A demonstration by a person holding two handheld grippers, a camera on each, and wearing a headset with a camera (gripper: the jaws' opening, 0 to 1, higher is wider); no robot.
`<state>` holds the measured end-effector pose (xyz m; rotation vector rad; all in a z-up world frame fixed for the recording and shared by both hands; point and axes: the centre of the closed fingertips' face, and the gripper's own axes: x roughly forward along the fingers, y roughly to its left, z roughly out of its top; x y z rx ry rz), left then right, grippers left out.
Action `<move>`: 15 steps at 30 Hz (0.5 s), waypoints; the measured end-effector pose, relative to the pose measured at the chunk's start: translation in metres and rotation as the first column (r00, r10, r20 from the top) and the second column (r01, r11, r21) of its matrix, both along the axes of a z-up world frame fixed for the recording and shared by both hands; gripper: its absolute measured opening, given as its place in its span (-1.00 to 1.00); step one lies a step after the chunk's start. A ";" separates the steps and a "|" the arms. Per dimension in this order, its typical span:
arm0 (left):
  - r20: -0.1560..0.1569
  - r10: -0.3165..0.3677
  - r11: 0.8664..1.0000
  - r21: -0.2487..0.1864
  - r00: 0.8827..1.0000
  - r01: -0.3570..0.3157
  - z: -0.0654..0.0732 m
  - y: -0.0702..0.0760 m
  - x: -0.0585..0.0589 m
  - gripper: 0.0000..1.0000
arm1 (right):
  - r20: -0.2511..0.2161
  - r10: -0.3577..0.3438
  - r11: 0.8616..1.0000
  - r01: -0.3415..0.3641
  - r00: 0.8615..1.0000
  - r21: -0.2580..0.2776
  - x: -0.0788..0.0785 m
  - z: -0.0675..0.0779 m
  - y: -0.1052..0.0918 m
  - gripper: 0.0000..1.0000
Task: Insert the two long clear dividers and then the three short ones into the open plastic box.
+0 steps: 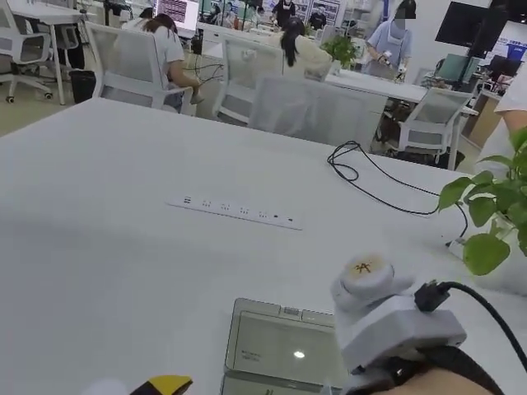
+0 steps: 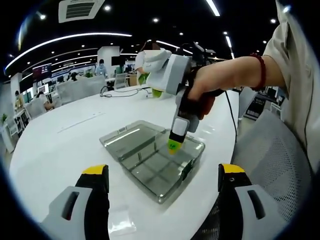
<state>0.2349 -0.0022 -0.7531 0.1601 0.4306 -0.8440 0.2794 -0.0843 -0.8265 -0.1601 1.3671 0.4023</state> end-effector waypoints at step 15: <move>-0.015 0.036 0.999 -0.023 0.999 -0.036 0.002 0.007 0.004 0.82 | 0.007 -0.007 1.000 0.007 1.000 0.017 0.001 -0.010 -0.001 -0.86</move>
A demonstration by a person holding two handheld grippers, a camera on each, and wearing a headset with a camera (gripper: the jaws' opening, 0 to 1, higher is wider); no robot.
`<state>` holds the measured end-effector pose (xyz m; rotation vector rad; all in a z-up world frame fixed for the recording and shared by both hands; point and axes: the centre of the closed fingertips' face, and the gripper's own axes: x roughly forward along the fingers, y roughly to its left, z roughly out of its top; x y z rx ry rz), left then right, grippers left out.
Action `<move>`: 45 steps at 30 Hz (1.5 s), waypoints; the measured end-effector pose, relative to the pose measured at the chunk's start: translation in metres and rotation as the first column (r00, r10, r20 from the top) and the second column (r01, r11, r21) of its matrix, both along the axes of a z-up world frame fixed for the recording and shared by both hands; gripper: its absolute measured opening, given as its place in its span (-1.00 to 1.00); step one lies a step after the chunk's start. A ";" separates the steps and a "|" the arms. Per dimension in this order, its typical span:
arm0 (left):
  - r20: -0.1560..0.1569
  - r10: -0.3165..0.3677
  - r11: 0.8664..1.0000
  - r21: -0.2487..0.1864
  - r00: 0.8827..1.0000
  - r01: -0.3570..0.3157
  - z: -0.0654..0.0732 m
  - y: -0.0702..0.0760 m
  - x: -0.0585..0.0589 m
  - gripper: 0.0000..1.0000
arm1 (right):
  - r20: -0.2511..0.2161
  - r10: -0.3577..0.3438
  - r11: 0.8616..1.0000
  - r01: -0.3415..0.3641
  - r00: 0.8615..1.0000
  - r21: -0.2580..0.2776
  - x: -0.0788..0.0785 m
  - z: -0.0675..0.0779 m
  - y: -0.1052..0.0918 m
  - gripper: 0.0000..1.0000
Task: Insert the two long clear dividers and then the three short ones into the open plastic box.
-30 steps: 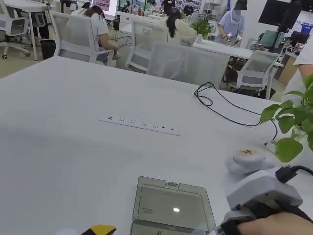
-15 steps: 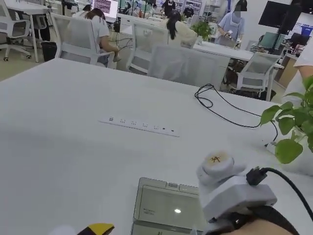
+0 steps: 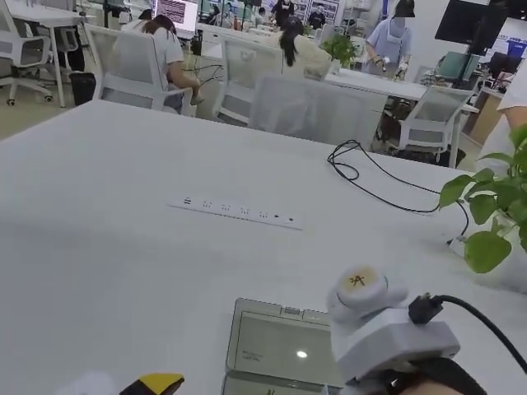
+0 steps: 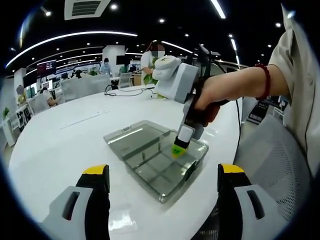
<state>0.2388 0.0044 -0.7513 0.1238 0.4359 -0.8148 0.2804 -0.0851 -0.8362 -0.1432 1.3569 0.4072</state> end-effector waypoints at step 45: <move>0.001 0.103 0.994 0.020 0.995 -0.103 0.020 0.018 -0.012 0.78 | 0.446 0.156 0.884 -0.326 0.881 0.336 -0.022 0.068 -0.008 0.20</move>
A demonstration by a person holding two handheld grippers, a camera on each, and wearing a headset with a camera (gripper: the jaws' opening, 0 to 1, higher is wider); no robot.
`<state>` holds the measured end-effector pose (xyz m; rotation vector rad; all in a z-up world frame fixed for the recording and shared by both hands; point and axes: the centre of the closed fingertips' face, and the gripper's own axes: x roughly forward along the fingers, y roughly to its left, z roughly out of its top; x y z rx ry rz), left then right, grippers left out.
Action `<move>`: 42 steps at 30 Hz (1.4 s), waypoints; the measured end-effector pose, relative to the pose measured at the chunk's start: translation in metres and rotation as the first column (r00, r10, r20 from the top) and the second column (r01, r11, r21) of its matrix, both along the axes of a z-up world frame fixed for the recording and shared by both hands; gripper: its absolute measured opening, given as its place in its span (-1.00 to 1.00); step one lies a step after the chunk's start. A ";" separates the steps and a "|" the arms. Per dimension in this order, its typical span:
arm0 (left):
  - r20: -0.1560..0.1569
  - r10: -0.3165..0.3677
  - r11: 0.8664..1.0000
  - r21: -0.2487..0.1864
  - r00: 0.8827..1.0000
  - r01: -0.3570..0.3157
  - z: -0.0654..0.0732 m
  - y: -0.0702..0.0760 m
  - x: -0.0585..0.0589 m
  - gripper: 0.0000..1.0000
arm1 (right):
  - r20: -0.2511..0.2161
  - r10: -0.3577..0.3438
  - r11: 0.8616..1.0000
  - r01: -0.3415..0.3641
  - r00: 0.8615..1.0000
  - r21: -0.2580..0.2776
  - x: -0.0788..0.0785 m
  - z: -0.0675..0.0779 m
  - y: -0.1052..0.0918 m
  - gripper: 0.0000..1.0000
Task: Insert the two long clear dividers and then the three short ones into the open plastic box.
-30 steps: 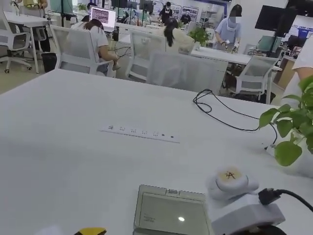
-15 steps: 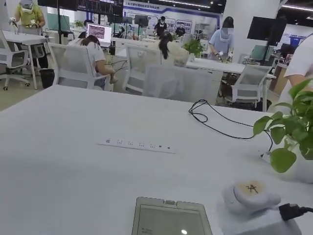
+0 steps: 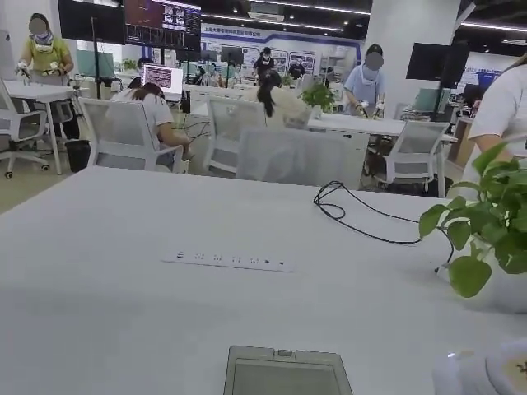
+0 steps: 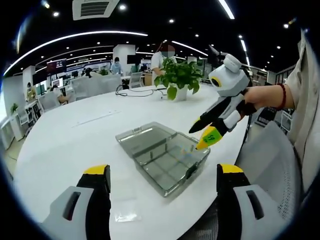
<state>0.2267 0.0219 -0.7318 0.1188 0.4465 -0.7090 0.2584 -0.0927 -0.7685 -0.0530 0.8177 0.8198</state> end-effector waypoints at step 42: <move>-0.260 0.162 0.961 0.262 0.952 -0.092 -0.056 0.049 0.013 0.16 | 0.156 0.058 0.997 -0.064 0.986 0.031 -0.018 0.012 -0.022 0.49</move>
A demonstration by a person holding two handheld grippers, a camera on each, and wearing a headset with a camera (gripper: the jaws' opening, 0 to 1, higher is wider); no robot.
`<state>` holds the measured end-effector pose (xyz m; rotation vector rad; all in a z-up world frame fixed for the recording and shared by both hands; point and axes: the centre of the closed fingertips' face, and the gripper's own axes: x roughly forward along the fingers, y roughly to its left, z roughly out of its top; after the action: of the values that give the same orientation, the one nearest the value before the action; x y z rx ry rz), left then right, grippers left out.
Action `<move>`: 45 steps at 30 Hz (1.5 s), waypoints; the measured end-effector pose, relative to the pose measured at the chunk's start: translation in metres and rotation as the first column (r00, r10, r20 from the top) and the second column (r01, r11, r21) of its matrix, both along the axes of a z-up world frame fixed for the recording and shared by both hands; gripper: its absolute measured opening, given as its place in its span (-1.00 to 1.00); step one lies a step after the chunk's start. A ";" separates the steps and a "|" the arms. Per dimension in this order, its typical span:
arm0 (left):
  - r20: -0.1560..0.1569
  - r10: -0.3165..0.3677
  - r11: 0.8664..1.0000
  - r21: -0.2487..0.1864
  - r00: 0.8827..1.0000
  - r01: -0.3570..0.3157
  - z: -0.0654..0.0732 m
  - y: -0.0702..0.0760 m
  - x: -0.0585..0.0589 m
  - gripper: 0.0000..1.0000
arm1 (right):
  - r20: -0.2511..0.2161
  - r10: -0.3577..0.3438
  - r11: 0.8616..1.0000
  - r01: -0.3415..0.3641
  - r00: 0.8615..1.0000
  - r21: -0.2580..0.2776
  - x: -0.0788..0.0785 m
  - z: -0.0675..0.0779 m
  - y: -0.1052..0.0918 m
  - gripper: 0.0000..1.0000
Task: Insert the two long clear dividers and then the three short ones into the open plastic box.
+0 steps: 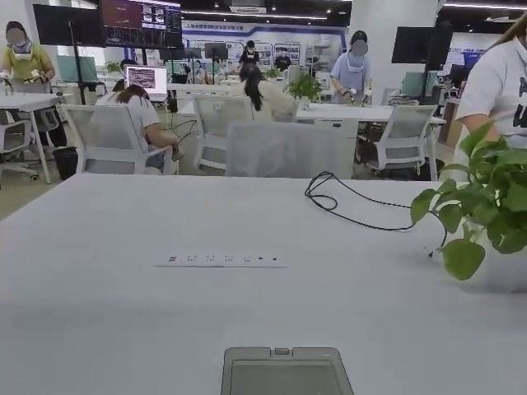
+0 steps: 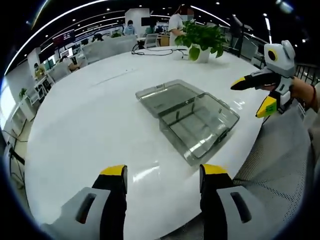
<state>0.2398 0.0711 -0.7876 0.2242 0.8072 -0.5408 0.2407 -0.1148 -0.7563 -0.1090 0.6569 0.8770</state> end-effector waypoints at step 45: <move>-0.184 0.065 0.991 0.127 0.981 -0.042 -0.059 0.025 0.009 -0.34 | -0.013 -0.020 0.999 0.021 1.000 0.024 0.005 -0.006 -0.001 0.46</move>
<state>0.2486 0.0960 -0.8471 0.2667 1.0295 -0.4664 0.2457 -0.1157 -0.7619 -0.0747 0.6577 0.8664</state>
